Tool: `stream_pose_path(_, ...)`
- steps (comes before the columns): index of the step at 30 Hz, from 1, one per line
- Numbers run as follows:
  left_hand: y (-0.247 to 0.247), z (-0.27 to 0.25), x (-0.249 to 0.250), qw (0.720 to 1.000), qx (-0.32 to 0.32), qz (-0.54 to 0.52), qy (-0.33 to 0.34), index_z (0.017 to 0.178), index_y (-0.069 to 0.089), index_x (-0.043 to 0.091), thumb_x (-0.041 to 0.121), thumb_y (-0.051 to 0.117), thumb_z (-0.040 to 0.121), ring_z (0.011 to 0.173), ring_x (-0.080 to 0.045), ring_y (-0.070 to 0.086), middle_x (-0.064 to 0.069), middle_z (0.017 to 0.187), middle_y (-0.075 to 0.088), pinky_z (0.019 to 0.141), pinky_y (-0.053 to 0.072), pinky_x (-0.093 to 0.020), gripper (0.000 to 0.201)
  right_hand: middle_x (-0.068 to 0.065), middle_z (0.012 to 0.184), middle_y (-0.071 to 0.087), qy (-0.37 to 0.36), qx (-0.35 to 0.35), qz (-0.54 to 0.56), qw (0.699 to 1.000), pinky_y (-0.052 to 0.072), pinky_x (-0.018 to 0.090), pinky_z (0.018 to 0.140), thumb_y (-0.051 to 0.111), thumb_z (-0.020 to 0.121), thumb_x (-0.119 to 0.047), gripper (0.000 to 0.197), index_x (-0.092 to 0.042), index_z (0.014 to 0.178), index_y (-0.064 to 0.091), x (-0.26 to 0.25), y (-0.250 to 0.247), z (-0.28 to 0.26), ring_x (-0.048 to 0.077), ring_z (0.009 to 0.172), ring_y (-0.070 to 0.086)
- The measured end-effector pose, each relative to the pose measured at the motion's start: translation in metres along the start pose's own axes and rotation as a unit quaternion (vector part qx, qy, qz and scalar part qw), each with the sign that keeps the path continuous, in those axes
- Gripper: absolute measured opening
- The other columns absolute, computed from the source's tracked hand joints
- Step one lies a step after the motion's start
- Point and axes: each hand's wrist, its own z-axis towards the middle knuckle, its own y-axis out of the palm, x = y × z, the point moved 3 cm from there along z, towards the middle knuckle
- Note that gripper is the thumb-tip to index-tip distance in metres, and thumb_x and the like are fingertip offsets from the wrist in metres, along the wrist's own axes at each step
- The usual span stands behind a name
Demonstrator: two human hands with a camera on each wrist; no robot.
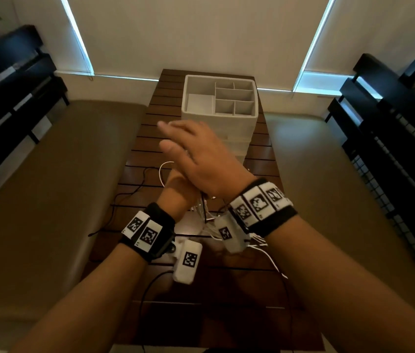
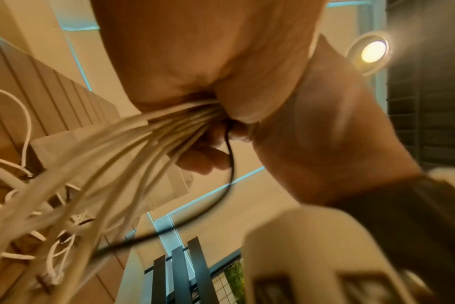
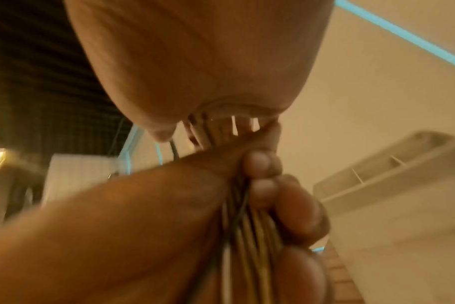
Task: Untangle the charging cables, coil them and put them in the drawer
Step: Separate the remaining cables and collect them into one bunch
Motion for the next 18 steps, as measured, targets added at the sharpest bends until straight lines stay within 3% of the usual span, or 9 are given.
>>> stream_pose_path(1,0.002,-0.003,0.001,0.999,0.021,0.008,-0.033,0.143,0.05,0.003,0.002,0.044,0.109,0.1,-0.016,0.065,-0.013,0.13,0.066,0.086,0.049,-0.027,0.035,0.003,0.125,0.067,-0.009,-0.027,-0.053,0.998,0.044,0.033,0.101,0.038,0.11,-0.046,0.045,-0.021,0.13,0.069,-0.003,0.002,0.005,0.016,0.114,0.057)
stream_pose_path(2,0.004,-0.003,0.002,0.999,0.011,0.041,-0.034,0.141,0.05,0.002,0.002,0.041,0.11,0.108,-0.025,0.063,-0.021,0.134,0.062,0.089,0.044,-0.028,0.032,0.001,0.101,0.07,-0.002,-0.044,-0.081,0.996,0.048,0.033,0.088,0.036,0.111,-0.047,0.048,-0.02,0.103,0.075,-0.003,0.001,0.008,0.013,0.092,0.06)
stream_pose_path(4,0.003,-0.002,0.006,0.998,-0.029,-0.047,0.004,0.109,0.058,0.012,-0.003,0.044,0.108,0.086,-0.027,0.061,-0.017,0.097,0.065,0.076,0.045,-0.033,0.021,-0.006,0.063,0.053,0.018,-0.059,-0.08,0.995,0.038,0.031,0.061,0.034,0.112,-0.046,0.057,-0.022,0.065,0.055,0.0,-0.002,0.014,0.006,0.058,0.047)
stream_pose_path(6,-0.005,0.007,0.001,0.999,-0.001,-0.041,0.013,0.093,0.052,0.024,-0.008,0.049,0.104,0.07,-0.014,0.057,-0.001,0.081,0.059,0.065,0.05,-0.029,0.034,-0.008,0.057,0.043,0.013,-0.074,-0.109,0.991,0.031,0.03,0.059,0.033,0.112,-0.046,0.056,-0.025,0.062,0.045,0.0,-0.003,0.017,0.007,0.053,0.041)
stream_pose_path(10,-0.011,0.0,-0.006,1.0,0.005,0.025,-0.015,0.092,0.051,0.029,-0.012,0.052,0.102,0.065,0.001,0.062,0.007,0.084,0.06,0.06,0.053,-0.012,0.042,-0.006,0.067,0.055,-0.024,-0.069,-0.175,0.982,0.043,0.034,0.065,0.029,0.112,-0.049,0.052,-0.027,0.071,0.053,0.0,0.01,0.018,0.016,0.065,0.054)
stream_pose_path(13,-0.004,0.003,-0.007,0.999,0.004,0.038,-0.017,0.085,0.052,0.02,-0.011,0.048,0.102,0.058,-0.003,0.057,-0.001,0.074,0.055,0.055,0.047,-0.018,0.035,-0.006,0.066,0.055,-0.02,-0.053,-0.129,0.99,0.045,0.036,0.065,0.029,0.111,-0.048,0.054,-0.029,0.066,0.051,0.005,0.01,0.016,0.017,0.065,0.056)
stream_pose_path(15,-0.003,0.007,-0.002,0.998,0.028,-0.004,-0.059,0.107,0.06,0.016,-0.003,0.045,0.106,0.08,-0.005,0.064,-0.005,0.095,0.062,0.07,0.049,-0.02,0.024,0.0,0.093,0.068,-0.013,-0.025,-0.046,0.999,0.051,0.033,0.082,0.033,0.111,-0.045,0.045,-0.025,0.097,0.07,0.01,0.007,0.014,0.015,0.086,0.063)
stream_pose_path(17,-0.008,0.009,0.003,0.997,0.024,-0.07,-0.038,0.132,0.06,0.01,0.021,0.045,0.11,0.095,-0.011,0.069,-0.011,0.11,0.068,0.075,0.052,-0.022,0.029,0.006,0.134,0.062,0.016,-0.003,0.037,0.999,0.044,0.025,0.099,0.039,0.111,-0.045,0.047,-0.018,0.147,0.053,0.017,0.002,0.012,0.014,0.119,0.058)
stream_pose_path(18,-0.011,0.012,0.006,0.995,0.021,-0.098,-0.015,0.131,0.064,0.012,0.033,0.051,0.107,0.095,-0.017,0.071,-0.012,0.112,0.073,0.074,0.056,-0.029,0.034,0.007,0.142,0.057,0.037,0.002,0.079,0.996,0.042,0.025,0.102,0.041,0.11,-0.046,0.055,-0.017,0.157,0.041,0.019,0.001,0.009,0.013,0.124,0.055)
